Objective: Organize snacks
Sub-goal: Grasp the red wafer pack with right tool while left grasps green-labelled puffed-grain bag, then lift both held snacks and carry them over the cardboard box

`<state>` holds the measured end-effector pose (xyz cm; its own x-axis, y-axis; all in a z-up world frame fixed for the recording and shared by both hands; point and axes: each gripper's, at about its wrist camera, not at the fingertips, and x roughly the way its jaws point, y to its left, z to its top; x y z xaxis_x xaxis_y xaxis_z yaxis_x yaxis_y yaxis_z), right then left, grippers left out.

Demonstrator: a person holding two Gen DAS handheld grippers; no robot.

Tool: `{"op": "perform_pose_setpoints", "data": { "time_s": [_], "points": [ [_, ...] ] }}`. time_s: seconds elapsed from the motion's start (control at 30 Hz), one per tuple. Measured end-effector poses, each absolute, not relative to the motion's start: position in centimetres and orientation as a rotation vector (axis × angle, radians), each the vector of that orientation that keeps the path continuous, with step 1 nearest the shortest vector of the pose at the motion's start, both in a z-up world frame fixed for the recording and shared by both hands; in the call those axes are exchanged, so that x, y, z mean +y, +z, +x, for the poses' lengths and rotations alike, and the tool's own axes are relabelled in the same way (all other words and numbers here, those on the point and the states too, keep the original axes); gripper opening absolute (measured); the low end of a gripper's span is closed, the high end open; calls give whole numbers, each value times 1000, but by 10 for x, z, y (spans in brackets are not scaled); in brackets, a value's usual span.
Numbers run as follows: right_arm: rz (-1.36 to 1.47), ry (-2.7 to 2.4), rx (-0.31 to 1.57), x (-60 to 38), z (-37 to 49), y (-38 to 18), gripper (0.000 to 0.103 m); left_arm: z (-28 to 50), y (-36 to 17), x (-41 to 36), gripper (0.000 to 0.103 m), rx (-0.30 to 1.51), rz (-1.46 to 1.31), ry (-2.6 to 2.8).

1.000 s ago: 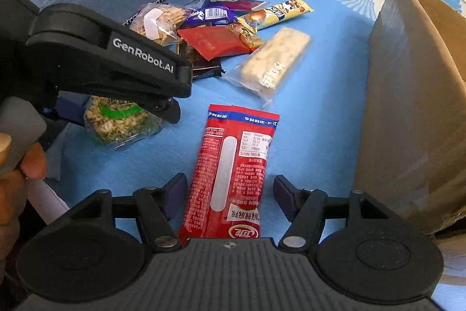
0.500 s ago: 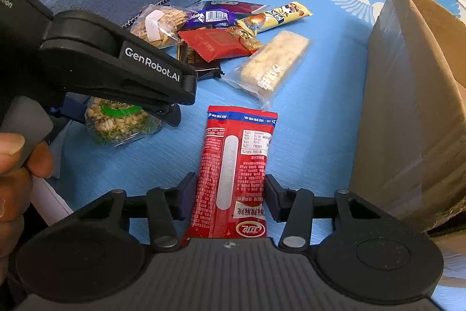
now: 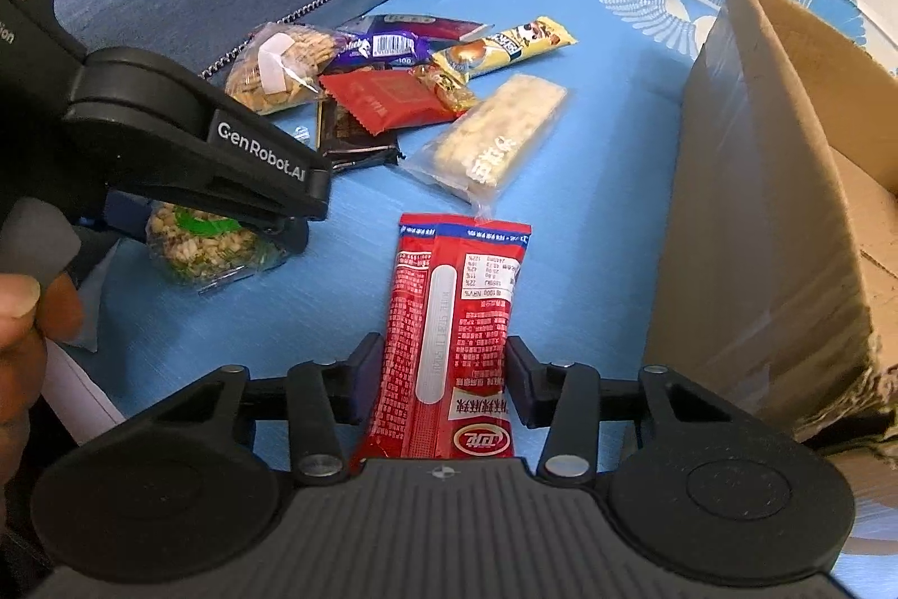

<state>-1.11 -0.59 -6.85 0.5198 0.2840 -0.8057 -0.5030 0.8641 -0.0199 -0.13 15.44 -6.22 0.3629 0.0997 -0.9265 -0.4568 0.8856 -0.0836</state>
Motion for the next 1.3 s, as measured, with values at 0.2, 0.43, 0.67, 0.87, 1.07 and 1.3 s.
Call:
{"op": "perform_pose_setpoints", "data": {
  "time_s": [0.2,0.43,0.67,0.87,1.07,1.3],
  "points": [
    [-261,488,848,-7,-18,-46,47,-7,-47,157,81,1082,-373,363],
    [-293,479,762,-10,-20,-9,44,-14,-18,158,81,927,-431,337],
    [-249,478,647,-39,-17,44,0,-17,14,141,81,759,-428,277],
    [-176,458,569,-83,-2,70,4,-11,22,132,81,723,-433,279],
    [-246,563,652,-46,-22,22,41,-11,16,146,81,735,-480,342],
    [-464,517,747,6,-19,-43,70,-14,17,156,81,733,-474,356]
  ]
}}
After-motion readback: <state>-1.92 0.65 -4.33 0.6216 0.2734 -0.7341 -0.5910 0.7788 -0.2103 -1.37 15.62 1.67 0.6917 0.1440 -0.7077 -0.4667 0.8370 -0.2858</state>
